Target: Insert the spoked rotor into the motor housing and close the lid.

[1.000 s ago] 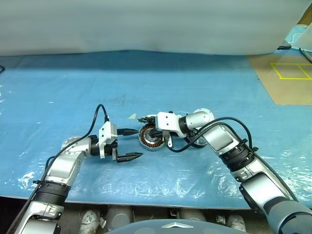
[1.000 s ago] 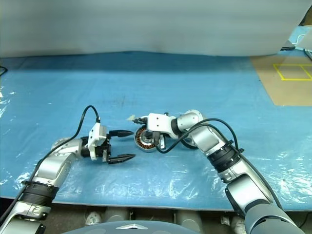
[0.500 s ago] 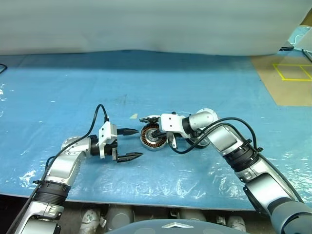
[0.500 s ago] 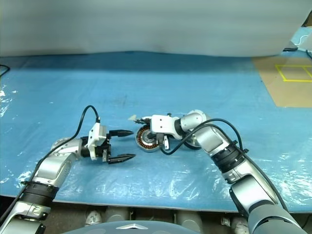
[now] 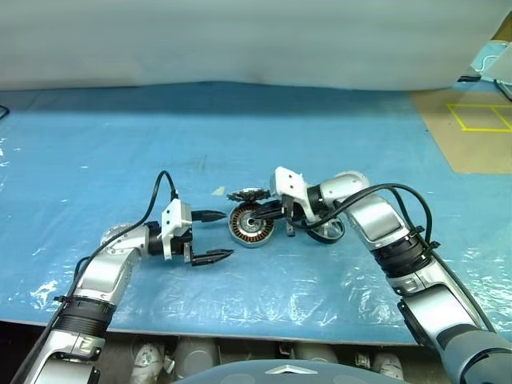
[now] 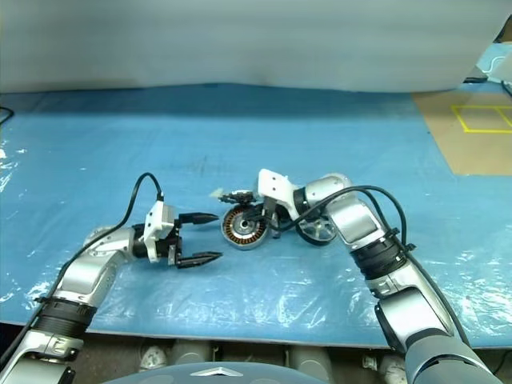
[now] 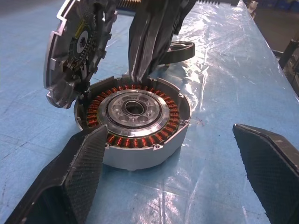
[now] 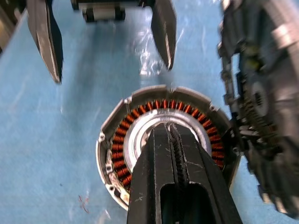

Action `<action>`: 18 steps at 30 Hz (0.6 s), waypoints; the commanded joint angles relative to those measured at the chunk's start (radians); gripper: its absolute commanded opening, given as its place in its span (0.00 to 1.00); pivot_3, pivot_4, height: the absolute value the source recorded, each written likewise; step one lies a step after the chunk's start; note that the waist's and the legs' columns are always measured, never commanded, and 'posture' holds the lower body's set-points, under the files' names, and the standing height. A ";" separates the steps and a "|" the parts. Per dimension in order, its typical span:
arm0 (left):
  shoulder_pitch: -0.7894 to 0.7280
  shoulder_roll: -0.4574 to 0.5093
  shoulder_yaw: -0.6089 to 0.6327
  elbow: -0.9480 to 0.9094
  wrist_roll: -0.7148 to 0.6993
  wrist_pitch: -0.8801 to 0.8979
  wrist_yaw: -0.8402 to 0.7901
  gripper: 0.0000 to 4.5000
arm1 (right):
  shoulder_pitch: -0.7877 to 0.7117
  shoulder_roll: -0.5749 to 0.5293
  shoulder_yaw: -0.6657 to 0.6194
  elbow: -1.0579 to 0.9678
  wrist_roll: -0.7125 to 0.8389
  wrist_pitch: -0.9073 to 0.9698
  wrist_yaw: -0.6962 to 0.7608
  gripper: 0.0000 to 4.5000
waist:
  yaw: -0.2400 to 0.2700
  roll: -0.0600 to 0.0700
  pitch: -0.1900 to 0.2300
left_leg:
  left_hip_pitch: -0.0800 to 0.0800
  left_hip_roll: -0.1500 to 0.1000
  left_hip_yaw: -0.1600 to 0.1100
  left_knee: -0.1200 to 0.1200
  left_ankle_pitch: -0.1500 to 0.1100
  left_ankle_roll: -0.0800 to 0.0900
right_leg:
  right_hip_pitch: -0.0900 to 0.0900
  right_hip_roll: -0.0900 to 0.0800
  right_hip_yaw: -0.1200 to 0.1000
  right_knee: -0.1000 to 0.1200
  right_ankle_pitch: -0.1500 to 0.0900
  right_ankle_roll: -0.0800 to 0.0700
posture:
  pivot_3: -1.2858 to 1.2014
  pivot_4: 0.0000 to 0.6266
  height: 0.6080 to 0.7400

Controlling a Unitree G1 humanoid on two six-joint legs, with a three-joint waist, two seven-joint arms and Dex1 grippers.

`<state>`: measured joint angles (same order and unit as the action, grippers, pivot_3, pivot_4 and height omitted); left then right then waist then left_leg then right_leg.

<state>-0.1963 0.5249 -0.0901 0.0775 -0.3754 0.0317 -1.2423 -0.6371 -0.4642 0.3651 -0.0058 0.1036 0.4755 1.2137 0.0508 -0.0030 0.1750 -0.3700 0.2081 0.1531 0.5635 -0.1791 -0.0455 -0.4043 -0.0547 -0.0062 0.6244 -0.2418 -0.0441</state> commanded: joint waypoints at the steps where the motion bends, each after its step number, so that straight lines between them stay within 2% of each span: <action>1: 0.001 0.004 0.019 -0.037 -0.025 -0.002 0.000 1.00 | 0.029 0.015 -0.009 -0.064 0.038 0.023 -0.028 0.01 | 0.001 0.000 0.000 | 0.000 0.000 0.000 0.000 0.000 0.000 | 0.000 0.000 0.000 0.000 0.000 0.000 | 0.52 0.24 1.00; 10: -0.010 0.002 0.020 -0.052 -0.037 0.008 0.004 1.00 | 0.066 0.095 -0.006 0.030 0.018 0.054 -0.172 0.01 | 0.000 0.000 0.000 | 0.000 0.000 0.000 0.000 0.000 0.000 | 0.000 0.000 0.000 0.000 0.000 0.000 | 0.52 0.24 1.00; 18: -0.021 -0.004 0.009 -0.064 -0.034 0.020 0.013 1.00 | 0.071 0.053 0.036 0.087 -0.040 -0.015 -0.177 0.01 | 0.001 0.000 0.000 | -0.001 -0.001 0.000 -0.001 0.000 0.000 | 0.000 0.000 0.000 -0.001 0.000 0.000 | 0.52 0.24 1.00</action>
<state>-0.2044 0.5227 -0.0846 0.0613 -0.3937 0.0521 -1.2337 -0.5697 -0.4027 0.3860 0.0745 0.0774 0.4733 1.0301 0.0519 -0.0030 0.1750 -0.3704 0.2074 0.1532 0.5627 -0.1790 -0.0459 -0.4046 -0.0550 -0.0061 0.6233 -0.2418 -0.0441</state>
